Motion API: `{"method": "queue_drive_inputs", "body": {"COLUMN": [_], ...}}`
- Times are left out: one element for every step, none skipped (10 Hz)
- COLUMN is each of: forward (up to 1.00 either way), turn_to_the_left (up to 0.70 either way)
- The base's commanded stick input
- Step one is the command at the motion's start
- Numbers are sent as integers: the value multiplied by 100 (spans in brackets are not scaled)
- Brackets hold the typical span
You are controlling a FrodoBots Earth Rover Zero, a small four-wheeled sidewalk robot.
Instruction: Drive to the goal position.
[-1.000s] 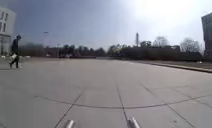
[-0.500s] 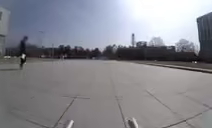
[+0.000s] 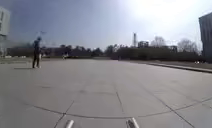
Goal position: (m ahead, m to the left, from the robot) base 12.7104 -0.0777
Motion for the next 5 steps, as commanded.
{"method": "queue_drive_inputs", "body": {"forward": [100, 100, 100, 100, 100], "turn_to_the_left": [0, 0, 0, 0, -5]}}
